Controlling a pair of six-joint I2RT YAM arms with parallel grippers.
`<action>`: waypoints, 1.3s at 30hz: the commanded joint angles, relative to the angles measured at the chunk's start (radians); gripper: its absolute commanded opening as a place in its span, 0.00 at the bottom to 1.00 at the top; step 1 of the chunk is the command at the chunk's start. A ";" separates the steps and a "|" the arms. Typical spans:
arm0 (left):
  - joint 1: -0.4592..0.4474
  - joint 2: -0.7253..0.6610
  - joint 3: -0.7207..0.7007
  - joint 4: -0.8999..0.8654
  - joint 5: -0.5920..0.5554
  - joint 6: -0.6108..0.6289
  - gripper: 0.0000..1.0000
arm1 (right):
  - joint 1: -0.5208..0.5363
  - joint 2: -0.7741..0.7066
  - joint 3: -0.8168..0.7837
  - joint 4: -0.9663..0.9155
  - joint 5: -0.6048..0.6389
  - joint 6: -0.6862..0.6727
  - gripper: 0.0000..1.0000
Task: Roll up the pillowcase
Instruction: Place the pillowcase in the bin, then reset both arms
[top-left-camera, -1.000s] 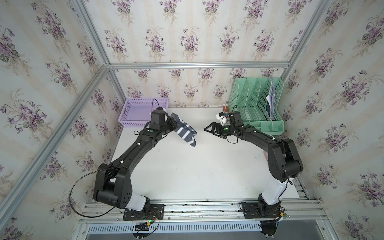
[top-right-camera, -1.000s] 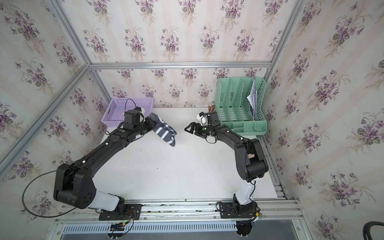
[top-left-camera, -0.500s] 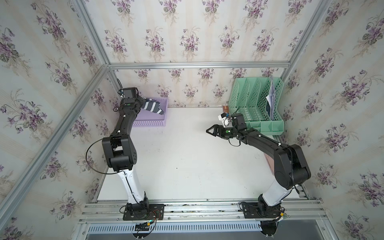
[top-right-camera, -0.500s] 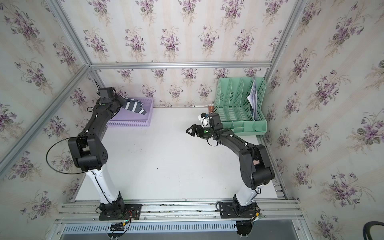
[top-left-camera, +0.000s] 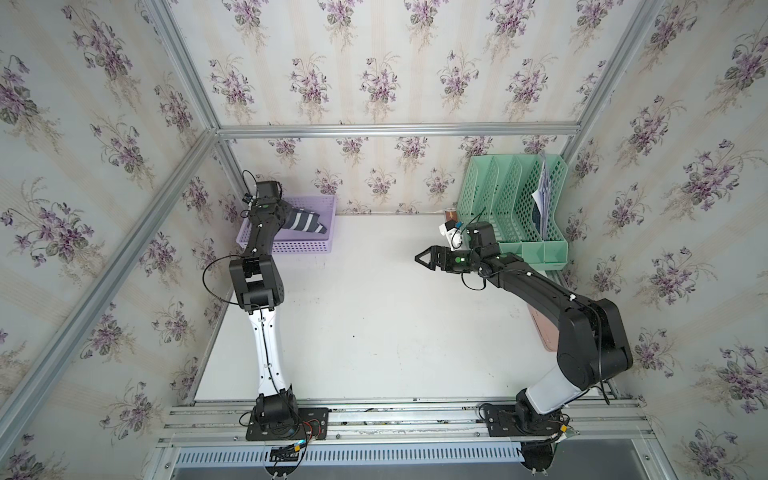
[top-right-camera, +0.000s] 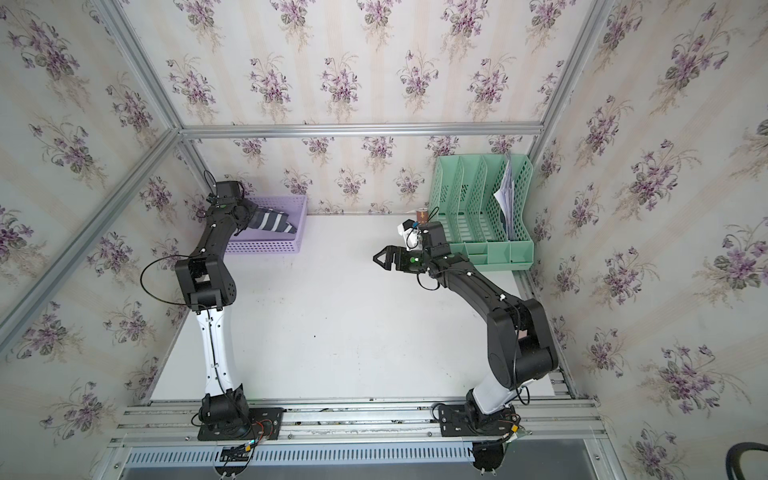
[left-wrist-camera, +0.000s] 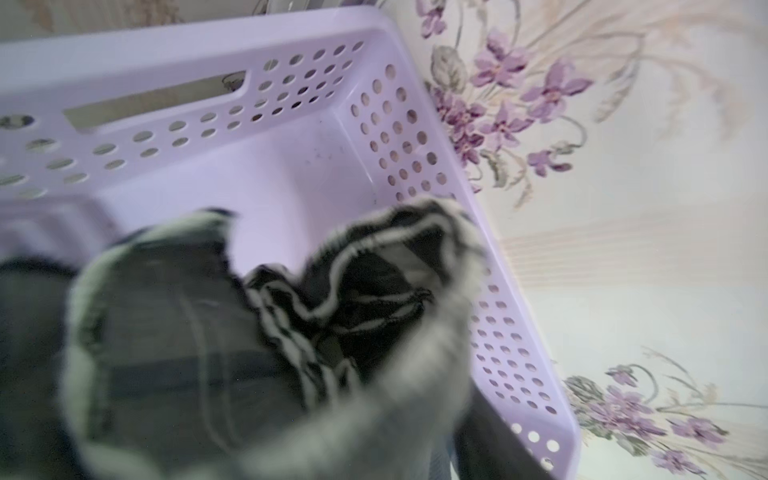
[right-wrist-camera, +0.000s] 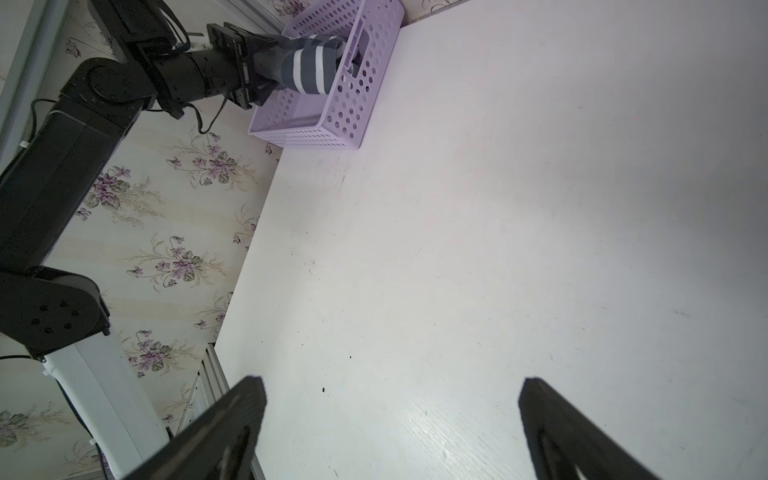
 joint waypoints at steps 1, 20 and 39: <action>0.012 -0.008 0.009 -0.059 0.038 -0.052 0.99 | 0.000 -0.017 0.019 0.002 0.009 -0.018 1.00; -0.057 -0.975 -0.873 0.024 -0.049 0.567 0.99 | -0.029 -0.261 -0.225 0.195 0.652 -0.217 1.00; -0.254 -1.407 -2.143 1.179 -0.228 0.892 0.99 | -0.227 -0.262 -0.922 1.189 0.864 -0.367 1.00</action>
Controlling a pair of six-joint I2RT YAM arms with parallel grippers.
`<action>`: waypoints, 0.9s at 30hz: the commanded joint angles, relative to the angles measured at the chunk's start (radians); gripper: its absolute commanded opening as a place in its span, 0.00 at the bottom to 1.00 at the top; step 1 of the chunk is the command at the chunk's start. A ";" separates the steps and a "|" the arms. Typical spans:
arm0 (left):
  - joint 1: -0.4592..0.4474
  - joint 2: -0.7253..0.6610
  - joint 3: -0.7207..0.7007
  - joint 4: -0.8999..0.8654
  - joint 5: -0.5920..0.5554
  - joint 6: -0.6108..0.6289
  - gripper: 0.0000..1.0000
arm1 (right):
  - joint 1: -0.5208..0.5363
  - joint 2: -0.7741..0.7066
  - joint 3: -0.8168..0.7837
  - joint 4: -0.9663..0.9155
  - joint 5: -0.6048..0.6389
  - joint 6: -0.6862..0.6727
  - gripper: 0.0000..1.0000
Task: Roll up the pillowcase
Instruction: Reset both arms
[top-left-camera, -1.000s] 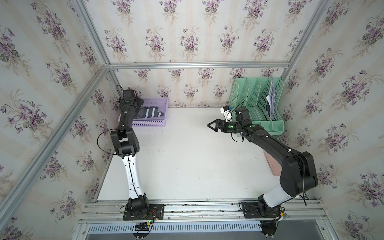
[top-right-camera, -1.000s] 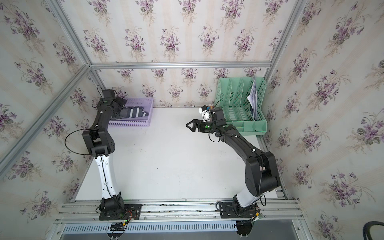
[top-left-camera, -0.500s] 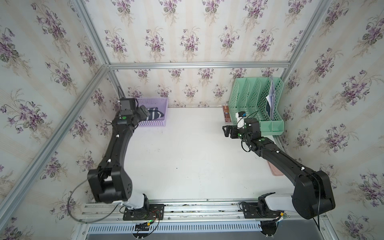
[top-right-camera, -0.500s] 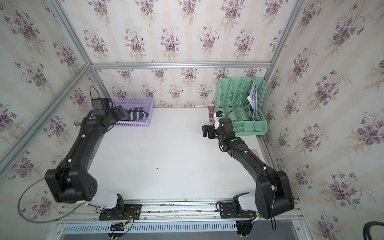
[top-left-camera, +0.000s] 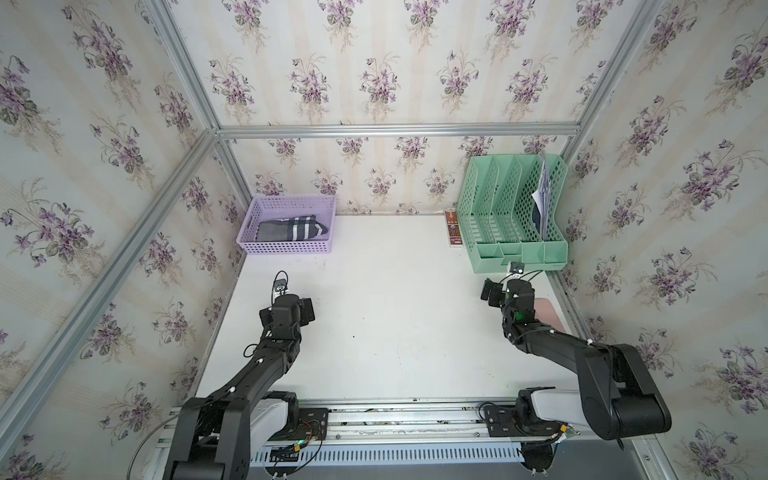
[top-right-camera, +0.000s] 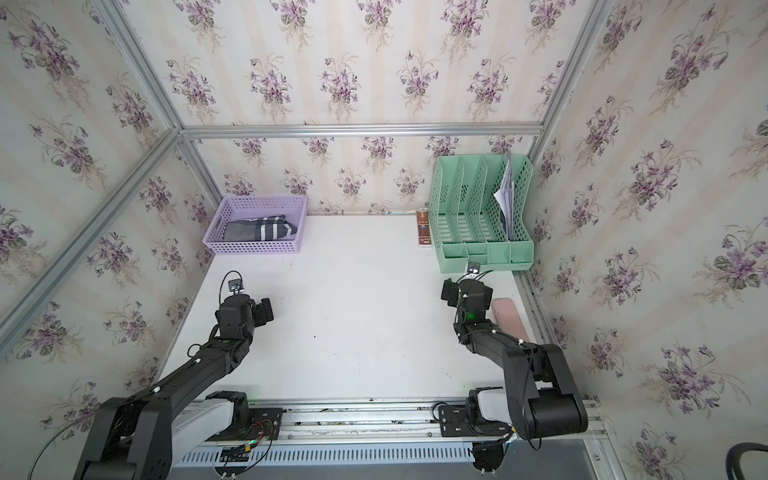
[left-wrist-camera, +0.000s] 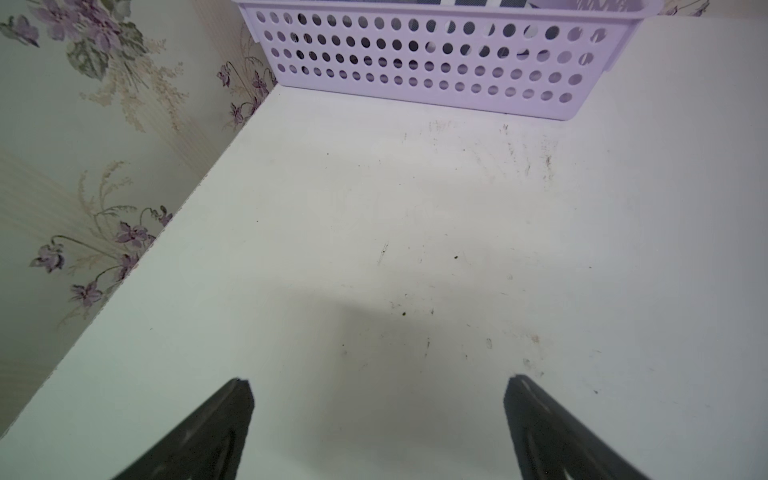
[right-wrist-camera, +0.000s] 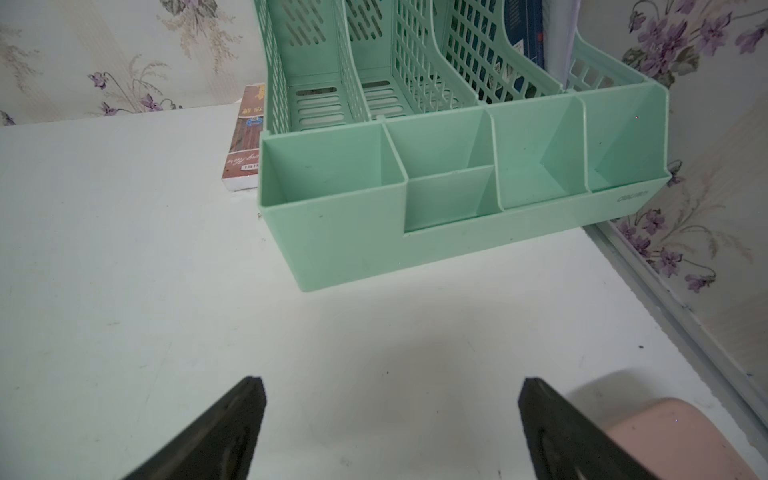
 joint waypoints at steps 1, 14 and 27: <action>-0.009 0.066 -0.016 0.346 0.060 0.093 0.99 | -0.002 0.014 -0.076 0.399 -0.036 -0.064 1.00; -0.028 0.347 0.055 0.493 0.117 0.203 0.99 | -0.026 0.190 -0.096 0.620 -0.107 -0.090 1.00; -0.002 0.386 0.152 0.368 0.116 0.177 0.99 | -0.085 0.202 -0.058 0.552 -0.210 -0.055 1.00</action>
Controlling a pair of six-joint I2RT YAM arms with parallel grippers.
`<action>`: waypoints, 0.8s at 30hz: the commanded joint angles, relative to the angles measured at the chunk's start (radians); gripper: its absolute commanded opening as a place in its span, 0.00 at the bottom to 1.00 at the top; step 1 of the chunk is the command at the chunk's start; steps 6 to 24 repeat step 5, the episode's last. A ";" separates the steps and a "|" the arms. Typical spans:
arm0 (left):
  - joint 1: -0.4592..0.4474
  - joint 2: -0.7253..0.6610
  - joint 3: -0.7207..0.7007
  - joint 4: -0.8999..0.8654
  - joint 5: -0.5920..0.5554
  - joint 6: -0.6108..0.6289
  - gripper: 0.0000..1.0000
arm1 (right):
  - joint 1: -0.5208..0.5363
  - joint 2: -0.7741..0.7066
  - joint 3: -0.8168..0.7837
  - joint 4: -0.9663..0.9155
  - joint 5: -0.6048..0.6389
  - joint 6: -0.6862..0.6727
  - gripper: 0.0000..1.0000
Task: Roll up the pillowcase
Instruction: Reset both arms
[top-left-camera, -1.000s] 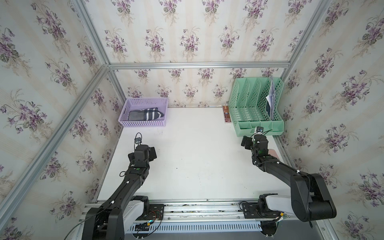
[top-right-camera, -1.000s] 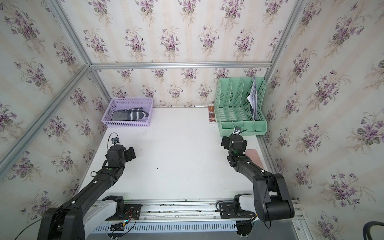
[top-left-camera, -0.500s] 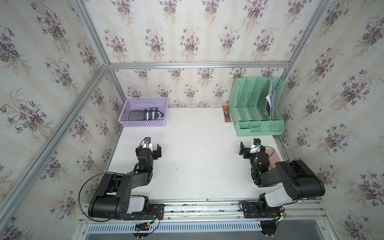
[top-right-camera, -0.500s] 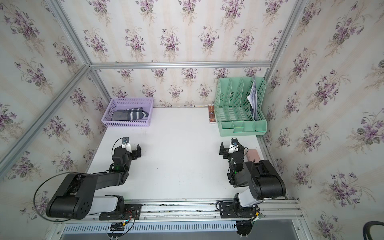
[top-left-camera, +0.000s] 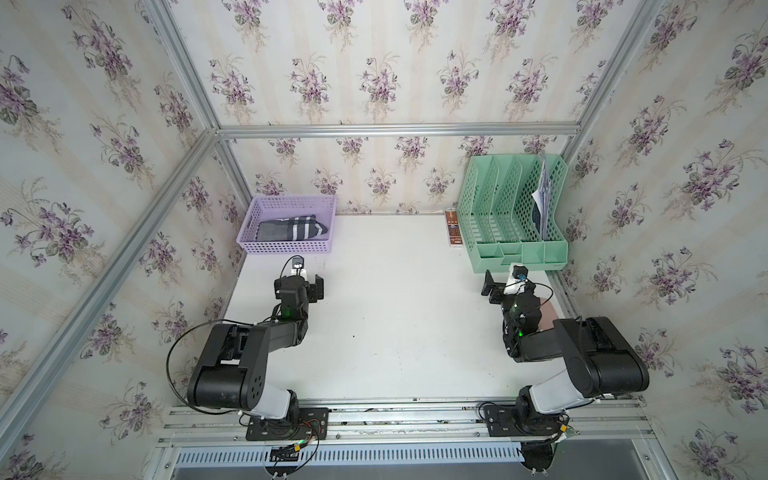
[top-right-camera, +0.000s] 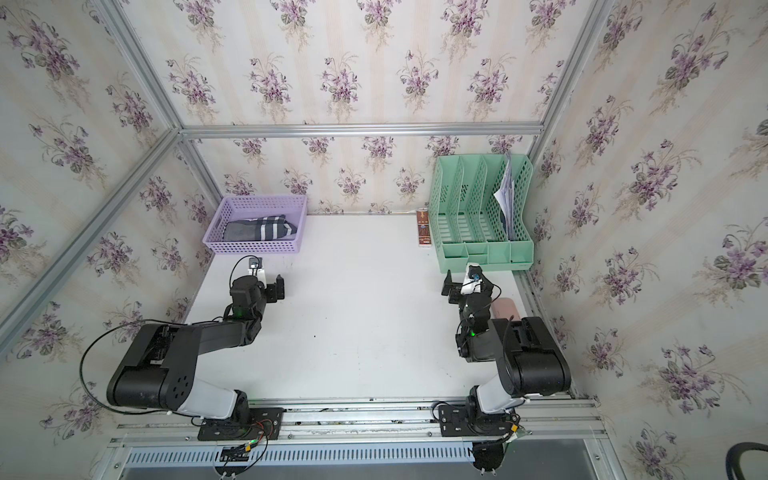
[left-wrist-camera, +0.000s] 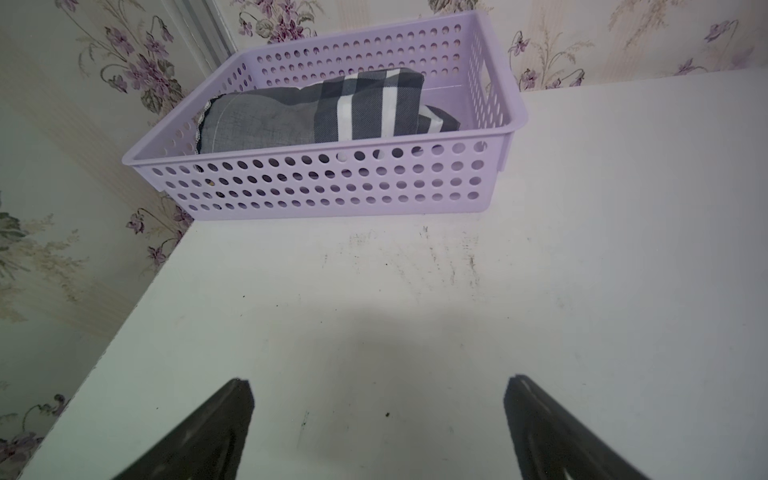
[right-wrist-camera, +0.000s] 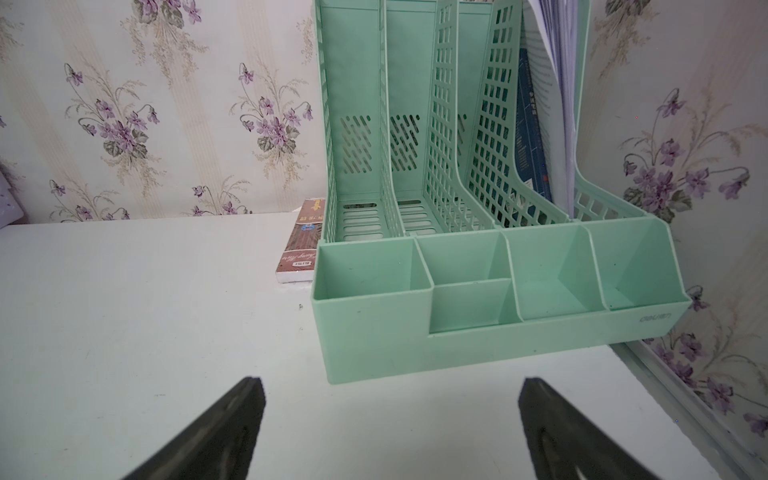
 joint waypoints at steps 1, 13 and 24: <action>0.003 -0.002 0.005 -0.010 -0.004 -0.009 0.99 | -0.012 -0.002 0.000 -0.024 -0.058 0.027 1.00; 0.003 -0.003 0.003 -0.005 -0.004 -0.008 0.99 | -0.012 -0.005 -0.001 -0.024 -0.057 0.025 1.00; 0.003 -0.003 0.003 -0.005 -0.004 -0.008 0.99 | -0.012 -0.005 -0.001 -0.024 -0.057 0.025 1.00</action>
